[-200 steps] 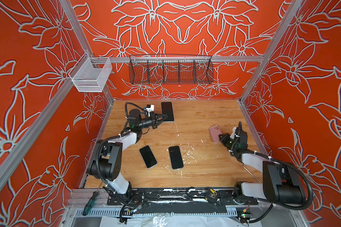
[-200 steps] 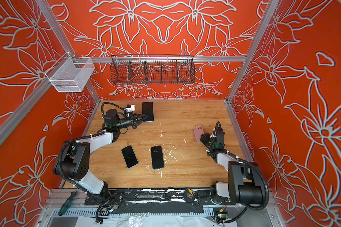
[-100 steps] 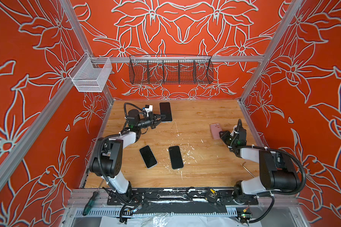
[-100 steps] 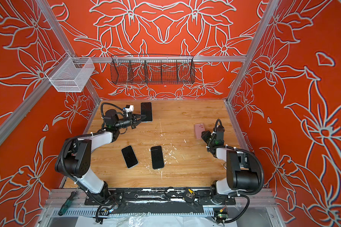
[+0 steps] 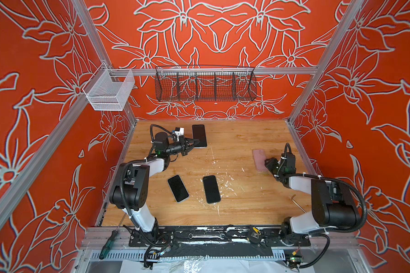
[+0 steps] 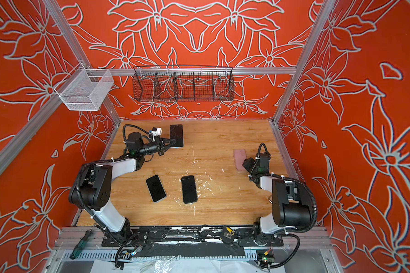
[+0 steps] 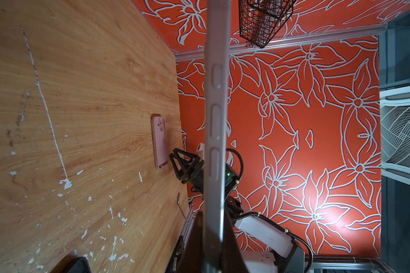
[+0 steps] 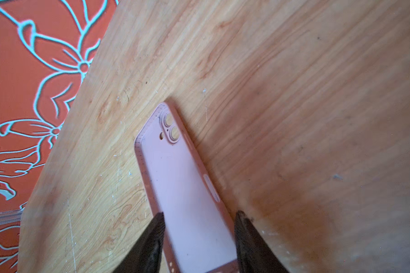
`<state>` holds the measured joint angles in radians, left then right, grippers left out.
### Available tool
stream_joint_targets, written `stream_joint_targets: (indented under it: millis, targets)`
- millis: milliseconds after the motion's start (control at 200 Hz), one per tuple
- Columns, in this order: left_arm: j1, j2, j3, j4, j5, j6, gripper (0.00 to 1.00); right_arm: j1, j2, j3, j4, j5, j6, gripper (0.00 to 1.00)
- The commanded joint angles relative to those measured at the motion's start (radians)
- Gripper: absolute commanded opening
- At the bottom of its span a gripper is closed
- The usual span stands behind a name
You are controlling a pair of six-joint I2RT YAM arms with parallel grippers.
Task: Take the phone out of the phone case
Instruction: 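Open the right gripper and lift it away from the pink case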
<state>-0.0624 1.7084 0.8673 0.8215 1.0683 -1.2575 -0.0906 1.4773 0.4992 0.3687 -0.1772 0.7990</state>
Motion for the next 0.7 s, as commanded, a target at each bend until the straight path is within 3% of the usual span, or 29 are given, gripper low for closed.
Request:
stream_joint_targets:
  millis: [0,190,485,691]
  targets:
    - [0.006,-0.012,0.003,0.081,0.02,-0.009,0.0,-0.005,-0.045,0.04,-0.058,0.044,-0.02,0.53]
    - [0.004,-0.021,0.003,0.079,0.022,-0.011,0.0,-0.005,-0.146,0.038,-0.117,0.016,-0.034,0.56]
    - [-0.011,-0.031,0.001,0.027,0.01,0.02,0.0,-0.004,-0.369,0.11,-0.39,-0.058,-0.165,0.64]
    - [-0.109,-0.03,0.036,-0.056,-0.047,0.058,0.0,-0.003,-0.462,0.212,-0.623,-0.094,-0.296,0.73]
